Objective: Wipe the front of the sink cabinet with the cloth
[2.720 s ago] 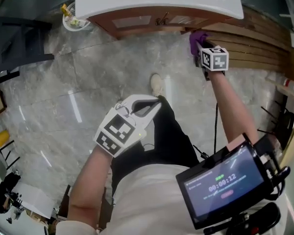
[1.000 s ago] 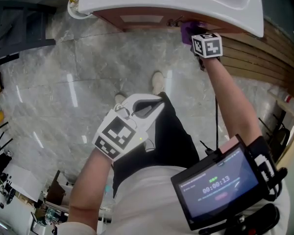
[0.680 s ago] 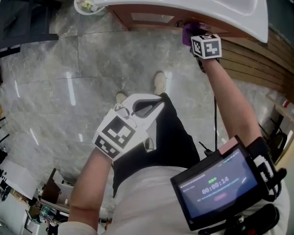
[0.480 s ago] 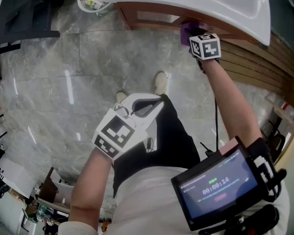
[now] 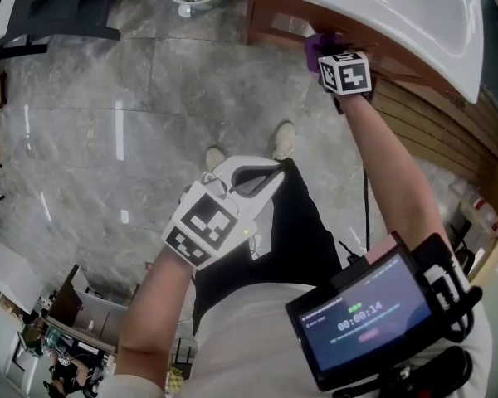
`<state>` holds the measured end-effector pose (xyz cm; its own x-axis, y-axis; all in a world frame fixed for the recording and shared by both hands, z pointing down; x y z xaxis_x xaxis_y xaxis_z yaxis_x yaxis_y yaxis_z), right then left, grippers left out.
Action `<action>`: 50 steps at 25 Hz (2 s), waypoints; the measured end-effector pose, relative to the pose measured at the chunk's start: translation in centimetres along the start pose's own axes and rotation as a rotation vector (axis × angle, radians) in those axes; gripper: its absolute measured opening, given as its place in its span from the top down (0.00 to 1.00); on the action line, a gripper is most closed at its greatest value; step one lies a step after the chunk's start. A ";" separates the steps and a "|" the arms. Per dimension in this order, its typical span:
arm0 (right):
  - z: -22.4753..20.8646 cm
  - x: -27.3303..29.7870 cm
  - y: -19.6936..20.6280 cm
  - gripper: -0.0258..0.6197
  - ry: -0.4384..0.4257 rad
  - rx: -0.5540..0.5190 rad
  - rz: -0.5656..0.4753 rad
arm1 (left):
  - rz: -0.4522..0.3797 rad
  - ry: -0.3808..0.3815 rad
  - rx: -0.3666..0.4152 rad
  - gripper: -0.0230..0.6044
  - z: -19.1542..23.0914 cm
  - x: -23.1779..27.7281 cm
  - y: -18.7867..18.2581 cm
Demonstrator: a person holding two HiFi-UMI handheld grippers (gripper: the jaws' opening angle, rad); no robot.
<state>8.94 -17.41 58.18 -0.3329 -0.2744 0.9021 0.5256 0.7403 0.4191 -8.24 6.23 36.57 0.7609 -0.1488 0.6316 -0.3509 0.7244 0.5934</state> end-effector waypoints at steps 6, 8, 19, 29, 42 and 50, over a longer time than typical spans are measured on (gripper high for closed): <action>4.5 2.4 -3.7 0.87 -0.041 -0.060 -0.013 | -0.004 -0.024 -0.013 0.95 0.8 -1.8 1.3; 5.9 3.1 -4.9 0.87 -0.057 -0.086 -0.017 | -0.013 -0.033 -0.023 0.95 0.7 -2.4 1.8; 10.4 5.1 -8.3 0.87 -0.088 -0.176 -0.014 | -0.031 -0.060 -0.059 0.95 0.6 -4.6 4.2; 13.7 3.9 -8.6 0.87 -0.154 -0.182 -0.075 | -0.026 -0.058 -0.048 0.95 0.7 -6.3 5.1; 3.4 -4.0 6.8 0.87 -0.033 0.094 -0.049 | 0.072 0.090 0.106 0.95 -2.0 -0.7 1.1; -8.9 -9.7 17.6 0.87 0.128 0.276 -0.025 | 0.141 0.181 0.194 0.95 -4.5 6.3 -3.8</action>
<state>28.41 -7.16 57.77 -0.2328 -0.3567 0.9048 0.2798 0.8664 0.4136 0.37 5.53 36.04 0.7761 0.0793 0.6256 -0.5446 0.5846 0.6014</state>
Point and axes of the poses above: the fingertips, and each gripper's own axes: x forward along the fingers, z to its left, y out of its underside, the point moved 8 cm from there along -x, backward along the fingers, and after that the axes turned 8 degrees about z, right-handed, at the moved point
